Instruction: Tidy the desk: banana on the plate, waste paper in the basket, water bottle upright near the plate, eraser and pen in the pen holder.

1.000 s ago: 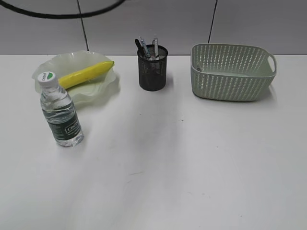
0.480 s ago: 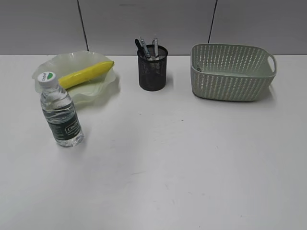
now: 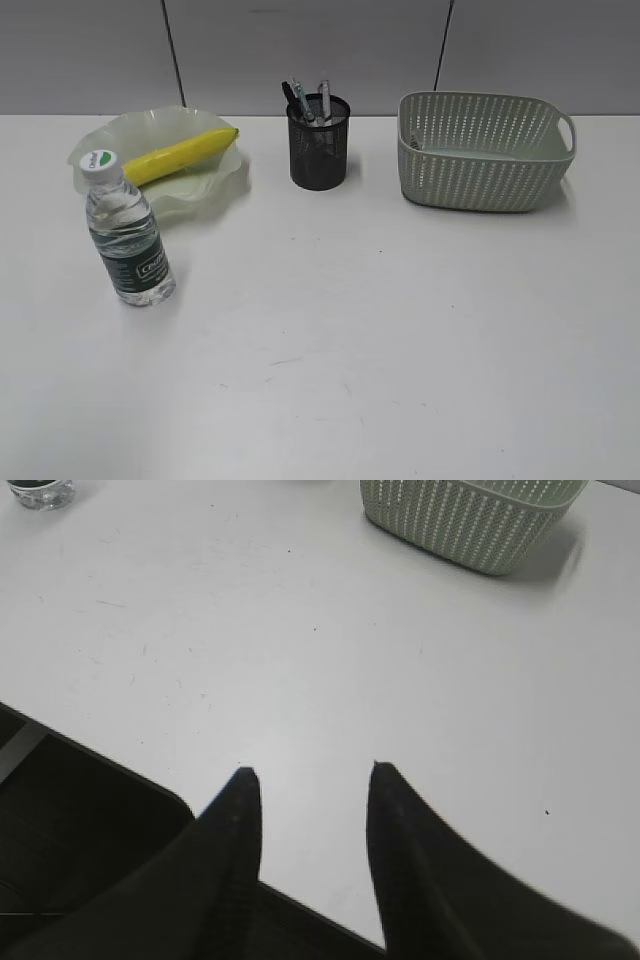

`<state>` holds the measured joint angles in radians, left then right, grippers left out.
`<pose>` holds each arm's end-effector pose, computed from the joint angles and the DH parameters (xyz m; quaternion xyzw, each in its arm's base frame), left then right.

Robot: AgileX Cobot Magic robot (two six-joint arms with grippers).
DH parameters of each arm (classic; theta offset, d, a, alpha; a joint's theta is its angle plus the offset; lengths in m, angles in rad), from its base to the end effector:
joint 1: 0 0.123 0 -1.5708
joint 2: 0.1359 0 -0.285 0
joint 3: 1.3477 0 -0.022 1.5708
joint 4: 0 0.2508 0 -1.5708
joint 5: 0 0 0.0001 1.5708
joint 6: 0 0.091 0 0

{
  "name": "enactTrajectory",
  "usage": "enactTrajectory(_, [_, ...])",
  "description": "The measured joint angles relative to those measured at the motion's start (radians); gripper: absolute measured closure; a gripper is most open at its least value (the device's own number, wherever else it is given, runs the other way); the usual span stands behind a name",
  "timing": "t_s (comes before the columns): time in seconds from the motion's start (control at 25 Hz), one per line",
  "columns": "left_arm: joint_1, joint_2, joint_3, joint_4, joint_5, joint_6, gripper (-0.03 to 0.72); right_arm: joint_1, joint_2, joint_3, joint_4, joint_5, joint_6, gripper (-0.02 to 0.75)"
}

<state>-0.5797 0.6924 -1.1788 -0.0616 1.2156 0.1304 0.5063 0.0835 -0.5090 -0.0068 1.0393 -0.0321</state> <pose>0.0630 -0.0475 0.4331 0.3138 0.8368 -0.1296 0.4296 0.0074 0.0035 0.2814 -0.2306 0.8355 0.1138 0.4855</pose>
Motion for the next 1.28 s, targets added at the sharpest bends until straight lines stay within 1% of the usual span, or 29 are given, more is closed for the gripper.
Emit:
enactTrajectory(0.32, [0.000, -0.412, 0.429, -0.008, 0.003, 0.000, 0.398, 0.000, 0.000, 0.000, 0.000, 0.000, 0.000, 0.440])
enactTrajectory(0.44, [0.000, -0.525, 0.561, -0.028, -0.018, 0.000, 0.398, 0.000, 0.000, 0.000, 0.000, 0.000, -0.001, 0.440])
enactTrajectory(0.48, [0.000, -0.556, 0.586, -0.042, -0.031, -0.001, 0.398, 0.000, 0.000, 0.000, 0.000, 0.000, -0.001, 0.439])
enactTrajectory(0.68, [0.000, -0.623, 0.623, -0.079, -0.144, -0.003, 0.398, 0.000, 0.000, 0.000, 0.000, -0.001, -0.001, 0.439])
enactTrajectory(1.28, [0.000, -0.625, 0.639, -0.080, -0.147, -0.005, 0.398, 0.000, 0.000, 0.000, 0.000, -0.001, 0.000, 0.440])
